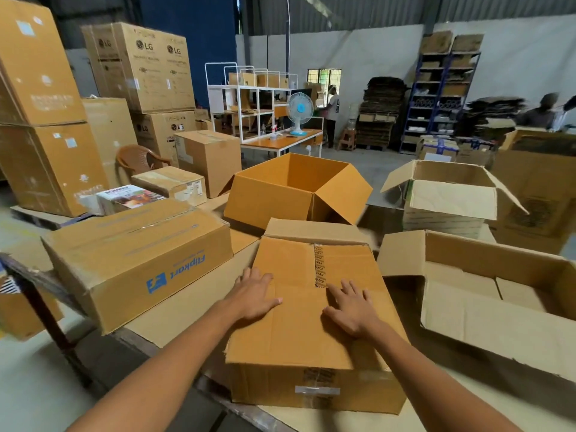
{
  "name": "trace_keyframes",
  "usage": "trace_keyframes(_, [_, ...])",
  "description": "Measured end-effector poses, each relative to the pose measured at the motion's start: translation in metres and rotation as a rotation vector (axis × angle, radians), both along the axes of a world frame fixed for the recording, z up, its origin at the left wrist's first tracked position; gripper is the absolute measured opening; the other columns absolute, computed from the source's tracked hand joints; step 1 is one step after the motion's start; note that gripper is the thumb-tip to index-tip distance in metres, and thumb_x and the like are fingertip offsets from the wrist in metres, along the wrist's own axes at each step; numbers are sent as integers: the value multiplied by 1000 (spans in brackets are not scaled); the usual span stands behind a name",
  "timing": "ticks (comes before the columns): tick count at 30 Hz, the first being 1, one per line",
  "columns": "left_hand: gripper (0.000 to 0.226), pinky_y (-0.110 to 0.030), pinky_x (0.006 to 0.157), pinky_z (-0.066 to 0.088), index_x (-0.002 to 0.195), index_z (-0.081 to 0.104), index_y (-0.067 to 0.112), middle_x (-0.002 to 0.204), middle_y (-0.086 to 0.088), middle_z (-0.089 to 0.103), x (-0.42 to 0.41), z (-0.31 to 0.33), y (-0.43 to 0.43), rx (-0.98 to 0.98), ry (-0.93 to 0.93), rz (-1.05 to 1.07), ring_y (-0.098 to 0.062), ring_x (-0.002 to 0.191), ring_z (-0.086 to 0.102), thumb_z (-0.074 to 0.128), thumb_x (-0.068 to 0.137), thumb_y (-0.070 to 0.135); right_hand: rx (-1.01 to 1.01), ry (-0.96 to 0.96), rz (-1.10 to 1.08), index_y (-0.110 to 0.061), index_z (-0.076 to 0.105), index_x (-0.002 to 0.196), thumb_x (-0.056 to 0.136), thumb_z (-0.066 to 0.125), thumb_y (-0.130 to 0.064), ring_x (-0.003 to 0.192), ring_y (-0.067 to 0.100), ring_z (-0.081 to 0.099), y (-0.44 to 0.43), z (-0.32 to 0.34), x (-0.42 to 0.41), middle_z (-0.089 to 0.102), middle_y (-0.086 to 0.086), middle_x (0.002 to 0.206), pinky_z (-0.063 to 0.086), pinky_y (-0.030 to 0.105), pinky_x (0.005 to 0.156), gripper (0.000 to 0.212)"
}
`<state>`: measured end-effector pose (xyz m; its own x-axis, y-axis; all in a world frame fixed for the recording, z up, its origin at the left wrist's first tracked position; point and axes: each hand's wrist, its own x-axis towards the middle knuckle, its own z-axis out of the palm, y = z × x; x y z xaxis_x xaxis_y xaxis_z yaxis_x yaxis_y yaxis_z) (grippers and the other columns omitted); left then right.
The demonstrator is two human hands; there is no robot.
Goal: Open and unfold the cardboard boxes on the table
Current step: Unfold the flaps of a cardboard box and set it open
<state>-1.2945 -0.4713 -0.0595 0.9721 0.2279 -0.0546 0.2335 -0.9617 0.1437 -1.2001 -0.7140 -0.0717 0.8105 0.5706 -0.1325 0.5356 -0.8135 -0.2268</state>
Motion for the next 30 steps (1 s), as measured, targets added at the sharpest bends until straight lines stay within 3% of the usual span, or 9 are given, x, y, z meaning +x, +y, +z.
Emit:
trace_keyframes(5, [62, -43, 99, 42, 118, 46, 24, 125, -4, 46, 2, 38, 4, -23, -125, -53, -22, 120, 40, 60, 80, 70, 37, -95, -7, -29, 33, 151, 87, 61, -44, 137, 24, 40, -6, 47, 3, 48, 4, 144, 18, 59, 119, 71])
trace_keyframes(9, [61, -36, 88, 45, 112, 46, 24, 117, 1, 50, -15, 62, -6, 23, -266, -55, -17, 108, 47, 67, 75, 68, 62, -237, 3, -29, 48, 140, 85, 68, -40, 124, 21, 51, -15, 80, -9, 57, 0, 127, 36, 53, 112, 59])
trace_keyframes(13, [58, -29, 70, 40, 100, 40, 25, 106, 5, 50, -44, 87, -25, 80, -371, -29, -14, 92, 50, 73, 72, 65, 156, -378, 4, -29, 56, 129, 86, 72, -37, 118, 20, 56, -31, 98, -36, 61, -2, 121, 42, 51, 107, 47])
trace_keyframes(17, [56, -30, 63, 35, 77, 32, 29, 82, 11, 45, -82, 111, -47, 74, -345, -4, -13, 78, 46, 77, 70, 62, 279, -510, 48, -29, 62, 118, 85, 75, -36, 99, 16, 65, -53, 104, -75, 68, -7, 107, 54, 37, 88, 37])
trace_keyframes(20, [50, -29, 58, 37, 72, 38, 27, 75, 9, 48, -108, 123, -64, 107, -203, -17, -12, 72, 48, 75, 75, 59, 312, -536, 69, -29, 63, 112, 89, 72, -37, 84, 15, 67, -70, 104, -113, 70, -7, 96, 59, 34, 72, 26])
trace_keyframes(24, [32, -32, 61, 38, 79, 46, 22, 87, -2, 59, -137, 110, -81, 16, 42, -25, -15, 75, 51, 67, 89, 44, 230, -440, 49, -29, 58, 105, 93, 65, -35, 78, 15, 62, -86, 103, -158, 64, -5, 89, 59, 36, 70, 15])
trace_keyframes(26, [14, -35, 81, 48, 107, 59, 21, 116, -6, 62, -152, 96, -87, -56, 197, -17, -21, 100, 57, 60, 94, 28, 208, -350, 72, -26, 57, 100, 93, 65, -27, 79, 17, 62, -93, 99, -177, 64, -4, 89, 56, 32, 66, 11])
trace_keyframes(28, [46, -39, 106, 41, 141, 48, 22, 143, -4, 51, -168, 79, -94, -127, 337, -49, -24, 127, 48, 56, 95, 18, 188, -236, 108, -24, 55, 96, 91, 65, -21, 78, 16, 59, -100, 85, -193, 60, -4, 86, 47, 27, 59, 11])
trace_keyframes(30, [68, -38, 119, 25, 155, 27, 19, 160, -5, 30, -186, 56, -102, -130, 392, -102, -23, 145, 30, 59, 95, 19, 182, -133, 145, -21, 50, 94, 93, 62, -23, 81, 22, 59, -107, 64, -207, 61, 1, 88, 45, 32, 62, 12])
